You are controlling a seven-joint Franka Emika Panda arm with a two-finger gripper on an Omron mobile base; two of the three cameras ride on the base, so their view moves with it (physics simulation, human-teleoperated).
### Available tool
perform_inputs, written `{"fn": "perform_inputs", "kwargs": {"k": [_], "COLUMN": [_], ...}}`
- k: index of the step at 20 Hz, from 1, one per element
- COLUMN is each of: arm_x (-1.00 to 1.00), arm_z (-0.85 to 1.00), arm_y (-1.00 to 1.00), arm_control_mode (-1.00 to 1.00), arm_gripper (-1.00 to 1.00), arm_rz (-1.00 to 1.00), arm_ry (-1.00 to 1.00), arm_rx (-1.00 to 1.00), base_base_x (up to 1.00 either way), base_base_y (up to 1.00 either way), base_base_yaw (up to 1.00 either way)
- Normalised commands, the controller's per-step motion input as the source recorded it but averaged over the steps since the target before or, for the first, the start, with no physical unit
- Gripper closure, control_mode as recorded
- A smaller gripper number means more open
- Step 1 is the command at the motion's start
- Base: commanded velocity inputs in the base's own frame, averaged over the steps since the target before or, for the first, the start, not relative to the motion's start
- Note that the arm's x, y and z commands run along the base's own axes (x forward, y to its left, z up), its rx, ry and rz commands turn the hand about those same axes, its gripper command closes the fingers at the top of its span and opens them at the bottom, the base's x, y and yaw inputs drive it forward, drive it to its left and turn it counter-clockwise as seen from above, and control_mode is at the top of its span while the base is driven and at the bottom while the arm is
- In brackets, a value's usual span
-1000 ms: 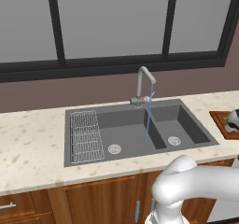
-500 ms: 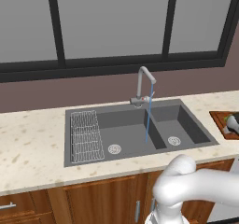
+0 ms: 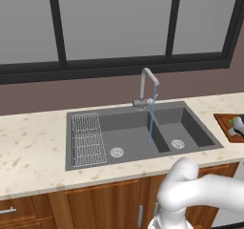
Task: Pick the peach, pear, kiwi from the sink and place them on the cutting board to airdry. Then turn off the sink faucet.
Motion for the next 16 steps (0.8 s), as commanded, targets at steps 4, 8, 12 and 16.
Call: {"fn": "perform_inputs", "kwargs": {"k": [4, 8, 12, 16], "arm_x": [0.04, 0.00, -0.08, -0.13], "arm_z": [-0.20, -0.04, 0.11, 0.33], "arm_y": [-0.02, 0.00, 0.00, 0.07], "arm_control_mode": [-1.00, -1.00, -1.00, -1.00], "arm_gripper": [-1.00, -1.00, -1.00, -1.00], "arm_rz": [0.04, 0.03, 0.03, 0.02], "arm_ry": [0.00, 0.00, -0.01, -0.03], "arm_rx": [0.00, 0.00, 0.00, 0.00], "base_base_x": [0.00, 0.00, 0.00, 0.00], "base_base_y": [0.00, 0.00, 0.00, 0.00], "base_base_yaw": [0.00, 0.00, 0.00, 0.00]}}
